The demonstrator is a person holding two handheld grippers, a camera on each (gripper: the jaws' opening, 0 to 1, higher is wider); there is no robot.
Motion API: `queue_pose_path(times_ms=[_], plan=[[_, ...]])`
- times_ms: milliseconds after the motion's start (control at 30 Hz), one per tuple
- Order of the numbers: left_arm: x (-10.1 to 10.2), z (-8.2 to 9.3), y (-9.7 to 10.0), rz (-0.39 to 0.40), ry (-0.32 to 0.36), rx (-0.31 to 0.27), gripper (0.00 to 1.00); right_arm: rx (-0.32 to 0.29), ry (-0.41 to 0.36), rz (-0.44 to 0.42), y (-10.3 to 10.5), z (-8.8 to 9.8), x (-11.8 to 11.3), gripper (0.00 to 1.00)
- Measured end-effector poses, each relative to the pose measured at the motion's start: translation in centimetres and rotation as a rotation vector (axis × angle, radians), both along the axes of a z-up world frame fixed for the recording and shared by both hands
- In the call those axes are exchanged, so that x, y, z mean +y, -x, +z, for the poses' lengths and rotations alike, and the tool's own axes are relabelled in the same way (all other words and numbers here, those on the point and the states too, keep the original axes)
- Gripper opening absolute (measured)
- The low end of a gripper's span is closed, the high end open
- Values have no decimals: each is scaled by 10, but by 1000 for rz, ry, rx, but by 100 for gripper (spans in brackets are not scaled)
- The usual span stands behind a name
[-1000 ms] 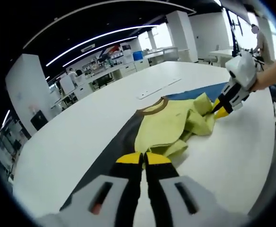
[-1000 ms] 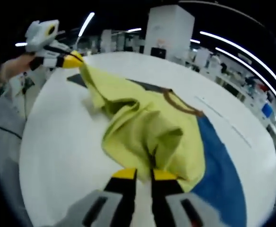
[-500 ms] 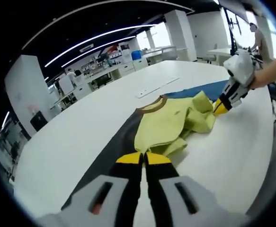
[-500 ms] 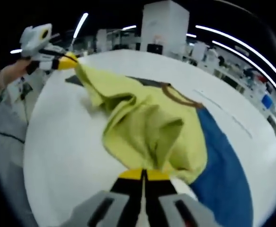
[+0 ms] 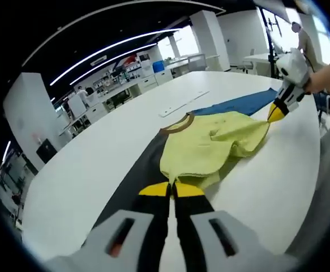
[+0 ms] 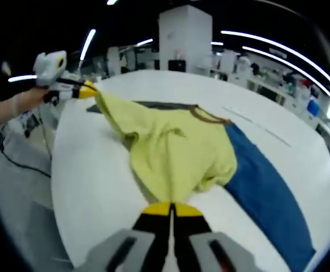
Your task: Fold the garment on the visible template until the final outline fits inside the template.
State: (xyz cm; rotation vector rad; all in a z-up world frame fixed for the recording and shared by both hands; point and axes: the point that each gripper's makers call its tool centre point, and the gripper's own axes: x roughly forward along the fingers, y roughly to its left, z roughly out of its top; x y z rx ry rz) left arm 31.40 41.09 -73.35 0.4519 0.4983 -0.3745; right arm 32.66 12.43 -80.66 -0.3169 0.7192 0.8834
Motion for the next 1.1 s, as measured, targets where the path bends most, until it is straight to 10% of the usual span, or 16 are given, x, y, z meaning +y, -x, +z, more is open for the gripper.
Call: queue_pose_path(times_ms=[1100], plan=[[-33,-60,107,-230,-152,230,0,173,-10,-127,102,-13,-60,0]])
